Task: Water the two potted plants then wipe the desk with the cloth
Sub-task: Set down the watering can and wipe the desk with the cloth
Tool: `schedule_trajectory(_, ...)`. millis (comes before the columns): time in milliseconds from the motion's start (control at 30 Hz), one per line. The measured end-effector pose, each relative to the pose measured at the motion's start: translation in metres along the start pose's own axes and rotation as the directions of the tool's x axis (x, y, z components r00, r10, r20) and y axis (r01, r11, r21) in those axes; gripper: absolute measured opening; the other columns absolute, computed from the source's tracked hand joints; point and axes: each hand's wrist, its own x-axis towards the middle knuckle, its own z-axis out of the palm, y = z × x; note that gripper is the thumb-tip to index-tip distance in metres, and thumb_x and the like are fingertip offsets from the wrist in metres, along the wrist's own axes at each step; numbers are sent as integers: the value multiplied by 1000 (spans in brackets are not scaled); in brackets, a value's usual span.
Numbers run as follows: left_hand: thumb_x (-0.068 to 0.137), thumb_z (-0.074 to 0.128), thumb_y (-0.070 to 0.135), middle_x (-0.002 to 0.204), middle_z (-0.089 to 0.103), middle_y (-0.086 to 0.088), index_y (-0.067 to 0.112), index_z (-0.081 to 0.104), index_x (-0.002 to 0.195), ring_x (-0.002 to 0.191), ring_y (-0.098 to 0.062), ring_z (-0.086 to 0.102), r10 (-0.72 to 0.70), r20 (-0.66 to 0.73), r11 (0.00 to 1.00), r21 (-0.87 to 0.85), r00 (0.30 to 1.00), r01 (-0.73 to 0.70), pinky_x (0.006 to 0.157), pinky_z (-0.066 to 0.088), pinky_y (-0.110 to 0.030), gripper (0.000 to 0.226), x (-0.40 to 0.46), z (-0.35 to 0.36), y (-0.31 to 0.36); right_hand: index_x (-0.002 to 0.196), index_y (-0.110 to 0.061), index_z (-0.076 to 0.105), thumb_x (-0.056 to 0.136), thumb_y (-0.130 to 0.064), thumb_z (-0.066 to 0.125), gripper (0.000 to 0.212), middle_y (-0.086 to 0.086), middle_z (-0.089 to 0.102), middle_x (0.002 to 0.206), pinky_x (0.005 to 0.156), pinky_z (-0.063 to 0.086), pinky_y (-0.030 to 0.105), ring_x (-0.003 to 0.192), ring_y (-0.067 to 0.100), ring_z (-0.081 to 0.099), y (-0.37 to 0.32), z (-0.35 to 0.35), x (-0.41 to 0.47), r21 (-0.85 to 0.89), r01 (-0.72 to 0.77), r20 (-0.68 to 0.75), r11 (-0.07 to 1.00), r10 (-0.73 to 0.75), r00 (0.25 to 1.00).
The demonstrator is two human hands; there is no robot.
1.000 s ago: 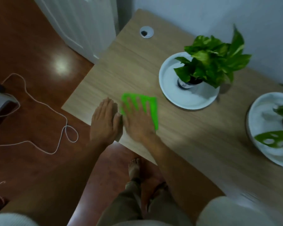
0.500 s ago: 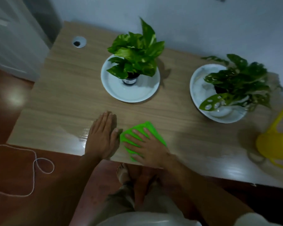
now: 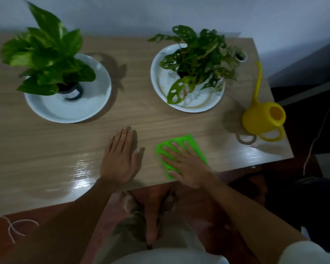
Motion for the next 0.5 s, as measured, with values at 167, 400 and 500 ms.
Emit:
schedule_trajectory(167, 105, 21, 47, 171, 19, -7, 9, 20, 162, 160, -22, 13, 1, 29, 999, 42, 1000, -2, 129, 13, -45, 69, 8, 22, 40, 169, -39, 7, 109, -53, 21, 63, -7, 4, 179, 131, 4, 62, 166, 32, 6, 93, -22, -24, 138, -656, 49, 742, 657, 753)
schedule_trajectory(400, 105, 22, 46, 170, 22, -5, 12, 24, 161, 159, -20, 14, -92, -21, 996, 6, 996, 93, 129, 15, -43, 65, 10, 37, 95, 170, -32, 15, 108, -44, 17, 63, -9, 4, 178, 131, -7, 53, 166, 27, 2, 33, -18, 9, 205, -489, 73, 848, 485, 872)
schedule_trajectory(500, 105, 23, 44, 169, 25, -9, 13, 29, 159, 158, -24, 19, -233, -88, 966, -137, 968, 220, 127, 21, -45, 63, 15, 33, 121, 166, -38, 25, 110, -41, 20, 56, -20, 14, 173, 132, -9, 40, 163, 8, 2, 24, -25, -14, 509, -229, 76, 829, 222, 972)
